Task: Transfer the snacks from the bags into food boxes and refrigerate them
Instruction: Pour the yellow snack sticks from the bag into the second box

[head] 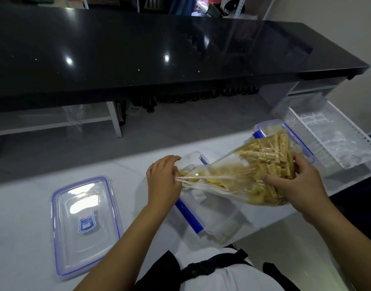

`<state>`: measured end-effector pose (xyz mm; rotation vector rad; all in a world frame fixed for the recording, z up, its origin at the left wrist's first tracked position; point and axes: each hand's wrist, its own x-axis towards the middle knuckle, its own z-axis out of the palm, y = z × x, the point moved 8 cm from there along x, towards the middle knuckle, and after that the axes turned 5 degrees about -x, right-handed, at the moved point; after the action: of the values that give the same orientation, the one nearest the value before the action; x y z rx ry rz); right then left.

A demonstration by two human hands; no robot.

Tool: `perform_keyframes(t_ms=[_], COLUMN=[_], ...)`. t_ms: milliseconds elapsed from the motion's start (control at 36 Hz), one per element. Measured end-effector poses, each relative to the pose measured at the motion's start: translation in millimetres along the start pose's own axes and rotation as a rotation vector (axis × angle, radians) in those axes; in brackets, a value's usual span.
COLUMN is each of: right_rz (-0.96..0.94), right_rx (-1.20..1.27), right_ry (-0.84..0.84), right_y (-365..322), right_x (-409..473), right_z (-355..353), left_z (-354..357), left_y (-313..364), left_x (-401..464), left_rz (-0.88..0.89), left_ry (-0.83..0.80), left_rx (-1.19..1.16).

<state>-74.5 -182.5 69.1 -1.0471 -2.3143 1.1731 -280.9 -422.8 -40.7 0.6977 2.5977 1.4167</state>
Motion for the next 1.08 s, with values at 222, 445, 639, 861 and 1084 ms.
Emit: perform_keyframes(t_ms=[222,445,639,861,1084], right_rz=[-0.049,-0.133,-0.138,-0.176,-0.19], right_rx=[-0.089,-0.125,-0.187,-0.172,-0.124], right_ry=[-0.016,0.011,-0.001,0.003,0.005], right_y=[-16,-35,-36,-41,-38], right_x=[-4,1,-2,-1,1], right_z=[2,-10,-9,-8,-12], left_z=[9,9,8,4,8], left_y=[-2,18,12,17,17], left_x=[-4,-5,-9,-12,-13], left_rz=[-0.03,0.011,-0.008,-0.006,0.02], left_ry=[-0.054,-0.092,-0.103,-0.117,-0.122], left_rx=[-0.016,-0.068,-0.06,-0.084,-0.051])
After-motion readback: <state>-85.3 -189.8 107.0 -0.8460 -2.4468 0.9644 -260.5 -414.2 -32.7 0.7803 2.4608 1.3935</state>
